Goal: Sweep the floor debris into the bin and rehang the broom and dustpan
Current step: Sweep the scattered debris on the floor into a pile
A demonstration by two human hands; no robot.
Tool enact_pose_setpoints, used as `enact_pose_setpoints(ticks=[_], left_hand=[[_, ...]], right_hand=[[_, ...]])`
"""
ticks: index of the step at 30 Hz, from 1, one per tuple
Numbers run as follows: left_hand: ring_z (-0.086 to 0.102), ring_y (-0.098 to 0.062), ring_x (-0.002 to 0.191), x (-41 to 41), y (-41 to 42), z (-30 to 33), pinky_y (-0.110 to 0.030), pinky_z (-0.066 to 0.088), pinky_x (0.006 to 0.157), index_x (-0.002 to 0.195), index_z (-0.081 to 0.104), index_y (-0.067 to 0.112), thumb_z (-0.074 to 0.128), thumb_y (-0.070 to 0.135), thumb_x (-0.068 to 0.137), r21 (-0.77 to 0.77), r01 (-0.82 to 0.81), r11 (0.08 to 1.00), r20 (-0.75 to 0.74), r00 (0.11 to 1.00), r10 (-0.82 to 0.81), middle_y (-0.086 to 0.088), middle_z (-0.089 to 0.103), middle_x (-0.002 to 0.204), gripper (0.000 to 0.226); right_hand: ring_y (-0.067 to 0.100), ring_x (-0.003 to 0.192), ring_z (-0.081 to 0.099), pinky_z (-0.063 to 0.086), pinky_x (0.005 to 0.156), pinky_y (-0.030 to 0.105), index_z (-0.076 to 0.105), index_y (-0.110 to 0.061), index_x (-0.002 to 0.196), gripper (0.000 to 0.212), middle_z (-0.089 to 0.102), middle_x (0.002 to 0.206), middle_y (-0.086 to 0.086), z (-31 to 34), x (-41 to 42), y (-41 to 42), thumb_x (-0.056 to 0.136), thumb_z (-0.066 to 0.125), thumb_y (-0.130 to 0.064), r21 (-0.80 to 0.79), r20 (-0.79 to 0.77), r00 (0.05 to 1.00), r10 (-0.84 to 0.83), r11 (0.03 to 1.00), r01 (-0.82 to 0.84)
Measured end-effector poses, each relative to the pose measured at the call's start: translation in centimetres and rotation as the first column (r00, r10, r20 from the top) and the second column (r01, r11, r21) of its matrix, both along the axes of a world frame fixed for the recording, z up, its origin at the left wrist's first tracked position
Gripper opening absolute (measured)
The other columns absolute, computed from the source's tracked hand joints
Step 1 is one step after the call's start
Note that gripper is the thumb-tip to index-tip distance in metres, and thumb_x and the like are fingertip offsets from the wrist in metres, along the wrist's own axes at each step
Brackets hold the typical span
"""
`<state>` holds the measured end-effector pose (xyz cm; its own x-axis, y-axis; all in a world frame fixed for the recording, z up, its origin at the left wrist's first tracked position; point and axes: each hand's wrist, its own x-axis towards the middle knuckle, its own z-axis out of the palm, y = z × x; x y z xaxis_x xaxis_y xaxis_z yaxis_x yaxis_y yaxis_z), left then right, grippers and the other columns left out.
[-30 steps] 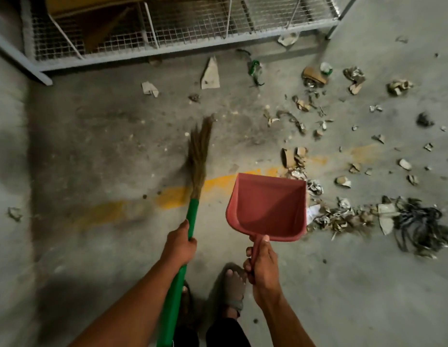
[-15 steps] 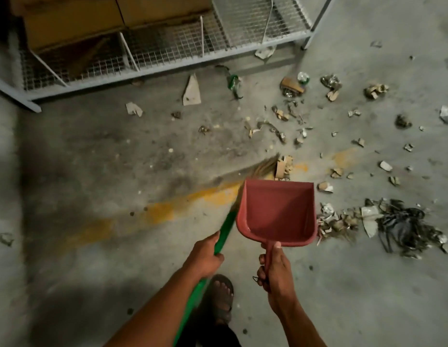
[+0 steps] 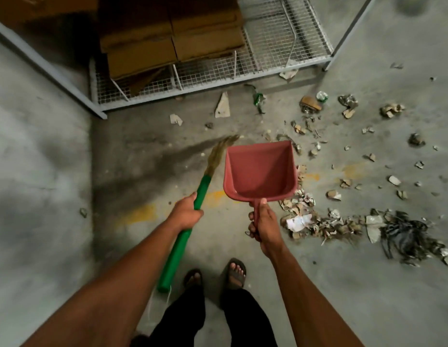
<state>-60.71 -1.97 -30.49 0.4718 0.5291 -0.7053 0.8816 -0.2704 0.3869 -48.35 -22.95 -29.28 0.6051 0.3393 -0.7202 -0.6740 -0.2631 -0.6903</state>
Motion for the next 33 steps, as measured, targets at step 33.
enact_pose_setpoints(ticks=[33], left_hand=[[0.068,-0.016,0.063,-16.3,39.8,0.7,-0.027,0.049,0.055,0.131,0.067,0.018,0.075,0.015,0.086,0.017,-0.524,0.852,0.126,0.846,0.518,0.001,0.072,0.072,0.046]], right_hand=[[0.011,0.05,0.039,0.033,0.046,0.024,0.062,-0.009,0.123,0.061,0.052,0.077,-0.001,5.2,-7.3,35.0,0.103,0.043,-0.063,0.015,-0.027,0.999,-0.018,1.0,0.019]])
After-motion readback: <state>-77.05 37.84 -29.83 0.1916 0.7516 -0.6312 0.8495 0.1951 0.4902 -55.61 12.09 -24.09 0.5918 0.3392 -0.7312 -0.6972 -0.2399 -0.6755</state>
